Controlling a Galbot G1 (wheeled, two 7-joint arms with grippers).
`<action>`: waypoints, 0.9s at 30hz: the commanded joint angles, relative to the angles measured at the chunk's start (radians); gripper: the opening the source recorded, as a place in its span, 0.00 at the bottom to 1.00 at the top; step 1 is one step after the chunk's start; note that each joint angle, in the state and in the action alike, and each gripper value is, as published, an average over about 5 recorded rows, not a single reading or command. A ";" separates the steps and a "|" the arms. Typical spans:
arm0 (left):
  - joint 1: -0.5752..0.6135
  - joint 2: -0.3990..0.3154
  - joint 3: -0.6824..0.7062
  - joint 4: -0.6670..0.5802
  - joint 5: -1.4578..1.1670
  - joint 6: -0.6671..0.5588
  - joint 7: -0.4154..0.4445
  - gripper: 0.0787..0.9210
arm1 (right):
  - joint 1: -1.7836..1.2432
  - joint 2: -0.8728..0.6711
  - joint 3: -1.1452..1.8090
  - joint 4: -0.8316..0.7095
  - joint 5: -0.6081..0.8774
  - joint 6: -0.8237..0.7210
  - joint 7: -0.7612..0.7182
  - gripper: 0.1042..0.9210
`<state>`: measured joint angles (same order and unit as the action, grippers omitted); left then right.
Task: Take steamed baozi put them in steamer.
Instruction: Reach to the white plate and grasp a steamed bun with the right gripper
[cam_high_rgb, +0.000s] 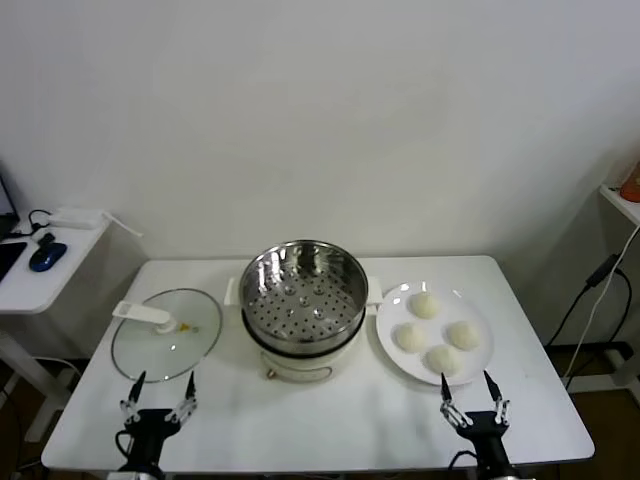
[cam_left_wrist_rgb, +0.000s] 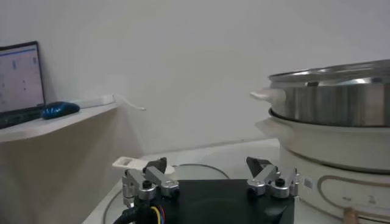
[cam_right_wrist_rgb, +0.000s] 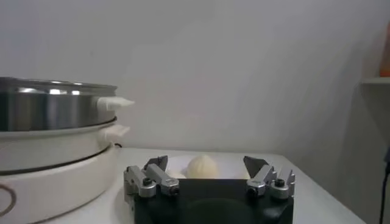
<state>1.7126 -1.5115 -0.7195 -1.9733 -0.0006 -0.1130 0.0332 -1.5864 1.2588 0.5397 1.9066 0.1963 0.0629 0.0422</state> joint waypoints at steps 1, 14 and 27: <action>0.000 0.005 0.003 -0.002 -0.001 0.000 0.001 0.88 | 0.118 -0.096 -0.016 0.070 0.010 -0.250 0.014 0.88; 0.004 0.029 0.004 -0.001 -0.017 -0.017 0.002 0.88 | 0.562 -0.499 -0.263 -0.058 0.161 -0.625 -0.039 0.88; 0.030 0.033 0.033 0.001 0.009 -0.049 0.003 0.88 | 1.326 -0.743 -0.941 -0.332 0.058 -0.737 -0.619 0.88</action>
<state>1.7377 -1.4812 -0.6887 -1.9727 0.0060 -0.1574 0.0360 -0.5984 0.6529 -0.1287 1.6704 0.2719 -0.5691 -0.3578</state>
